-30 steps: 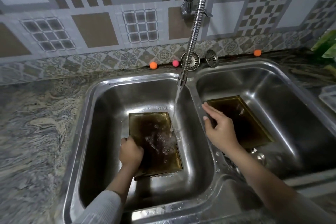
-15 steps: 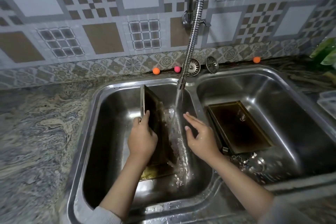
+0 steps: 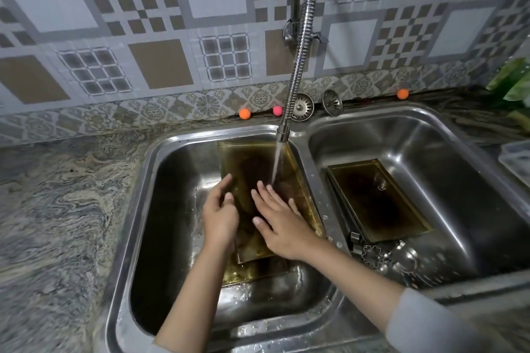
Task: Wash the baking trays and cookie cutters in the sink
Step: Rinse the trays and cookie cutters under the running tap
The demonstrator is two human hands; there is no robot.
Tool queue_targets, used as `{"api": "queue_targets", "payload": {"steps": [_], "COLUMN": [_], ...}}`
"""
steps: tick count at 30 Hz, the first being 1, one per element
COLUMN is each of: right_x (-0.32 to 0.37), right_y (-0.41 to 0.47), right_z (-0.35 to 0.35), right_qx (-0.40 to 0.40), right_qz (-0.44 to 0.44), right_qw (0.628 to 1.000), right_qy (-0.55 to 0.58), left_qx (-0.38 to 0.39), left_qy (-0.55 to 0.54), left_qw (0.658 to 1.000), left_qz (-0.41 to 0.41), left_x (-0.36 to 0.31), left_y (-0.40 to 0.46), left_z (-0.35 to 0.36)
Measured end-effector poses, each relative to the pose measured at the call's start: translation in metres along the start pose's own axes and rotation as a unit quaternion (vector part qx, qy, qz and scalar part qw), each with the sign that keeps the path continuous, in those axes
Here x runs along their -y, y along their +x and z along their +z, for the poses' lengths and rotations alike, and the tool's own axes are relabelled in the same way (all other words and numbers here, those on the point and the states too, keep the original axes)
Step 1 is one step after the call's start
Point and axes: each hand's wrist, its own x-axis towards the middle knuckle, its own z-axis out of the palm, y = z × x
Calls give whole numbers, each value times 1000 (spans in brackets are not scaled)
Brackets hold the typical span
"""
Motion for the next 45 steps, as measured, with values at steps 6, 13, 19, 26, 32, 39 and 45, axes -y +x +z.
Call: {"api": "queue_targets", "payload": {"steps": [6, 13, 19, 26, 32, 39, 45], "right_x": [-18, -7, -14, -24, -4, -20, 0], "right_y": [58, 32, 56, 15, 54, 14, 52], "right_z": [-40, -33, -56, -43, -47, -41, -50], "right_qx": [-72, -11, -110, -1, -64, 42, -112], "right_qz": [146, -48, 160, -33, 71, -50, 107], "right_qw": [977, 981, 966, 975, 977, 967, 970], "right_qy": [-139, -188, -169, -219, -193, -245, -188], "left_qx": [7, 16, 117, 42, 102, 10, 128], "left_qy": [-64, -66, -47, -128, -160, -176, -119], "left_qw": [997, 997, 992, 989, 980, 983, 984], "left_qz": [-32, -23, 23, -56, -56, -50, 15], "left_x": [5, 1, -1, 13, 12, 13, 10], "left_y": [2, 12, -7, 16, 6, 25, -2], "left_z": [9, 6, 33, 13, 31, 7, 33]}}
